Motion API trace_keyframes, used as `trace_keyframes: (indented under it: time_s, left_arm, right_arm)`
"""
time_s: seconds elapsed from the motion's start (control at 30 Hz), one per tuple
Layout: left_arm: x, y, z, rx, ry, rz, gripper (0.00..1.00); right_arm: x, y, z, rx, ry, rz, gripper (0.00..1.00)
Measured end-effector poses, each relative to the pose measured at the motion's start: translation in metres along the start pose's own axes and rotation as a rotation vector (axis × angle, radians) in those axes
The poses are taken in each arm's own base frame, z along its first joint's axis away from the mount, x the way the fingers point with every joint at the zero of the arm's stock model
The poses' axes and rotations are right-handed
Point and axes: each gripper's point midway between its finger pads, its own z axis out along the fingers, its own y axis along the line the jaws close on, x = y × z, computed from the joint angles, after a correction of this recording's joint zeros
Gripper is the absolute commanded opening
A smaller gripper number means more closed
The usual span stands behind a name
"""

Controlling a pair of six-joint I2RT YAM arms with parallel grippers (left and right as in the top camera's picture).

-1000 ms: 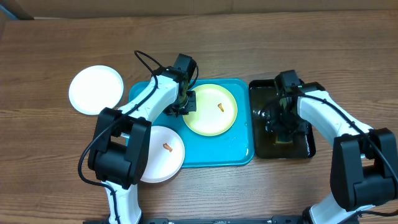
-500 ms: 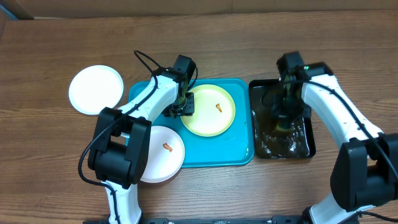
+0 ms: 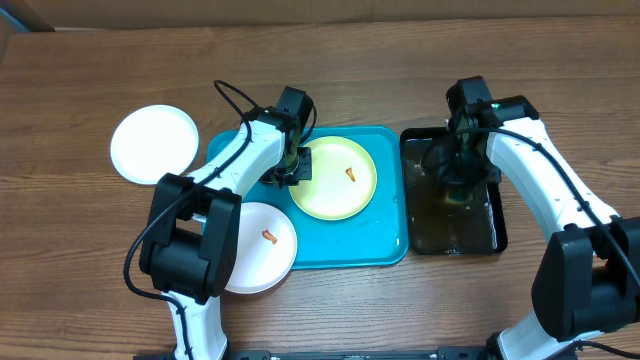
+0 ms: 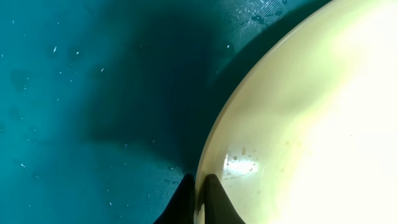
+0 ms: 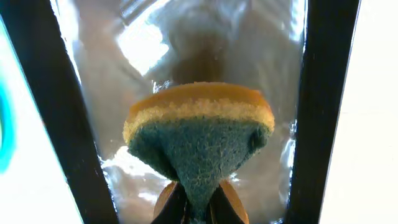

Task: Clean dirty plates on tray and stack at the side
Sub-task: 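Carry the sponge with the right gripper and wipe the yellow-rimmed plate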

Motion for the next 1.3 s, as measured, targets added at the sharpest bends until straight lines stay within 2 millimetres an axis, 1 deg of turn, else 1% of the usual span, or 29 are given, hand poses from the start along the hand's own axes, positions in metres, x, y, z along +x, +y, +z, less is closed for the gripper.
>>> trace_keyframes:
  time_s: [0.2,0.27,0.33,0.57,0.67,0.8,0.9,1.0,1.07,1.13,1.17,1.3]
  left_arm:
    - [0.000,0.000,0.000,0.003,0.000,0.000,0.04]
    - [0.000,-0.001,0.000,0.003,0.000,0.000,0.07]
    - [0.000,-0.001,0.000,0.004,-0.001,0.000,0.04]
    - [-0.001,-0.001,0.000,0.006,-0.003,0.000,0.04]
    - [-0.001,-0.001,0.000,0.007,-0.003,0.000,0.04]
    - [-0.001,-0.001,0.000,0.007,-0.003,0.000,0.04]
    - [-0.001,-0.002,0.000,0.007,-0.003,0.000,0.04]
    - [-0.001,-0.002,0.000,0.009,-0.003,0.000,0.04]
    - [-0.001,-0.002,0.000,0.009,-0.003,0.000,0.04]
    - [-0.001,-0.002,0.000,0.009,-0.003,0.001,0.04]
    - [-0.001,-0.002,0.000,0.009,-0.003,0.002,0.04]
    - [-0.001,-0.002,0.000,0.009,-0.003,0.004,0.04]
  right_arm:
    - [-0.001,0.000,0.000,-0.001,-0.005,-0.008,0.04]
    - [0.000,0.000,0.000,0.000,0.000,-0.010,0.04]
    - [0.004,0.000,0.000,0.004,0.014,-0.012,0.04]
    - [0.003,0.001,0.000,-0.002,0.012,-0.014,0.04]
    - [-0.003,0.005,0.000,-0.017,-0.013,-0.016,0.04]
    - [-0.006,0.010,0.000,-0.042,-0.024,-0.017,0.04]
    - [-0.015,0.022,-0.002,-0.102,-0.059,-0.019,0.04]
    - [-0.023,0.039,-0.004,-0.151,-0.099,-0.043,0.04]
    - [-0.027,0.058,-0.007,-0.174,-0.134,-0.085,0.04]
    - [-0.029,0.082,-0.011,-0.183,-0.180,-0.145,0.04]
    - [-0.029,0.090,-0.012,-0.180,-0.194,-0.166,0.04]
    - [-0.030,0.136,-0.021,-0.142,-0.312,-0.282,0.04]
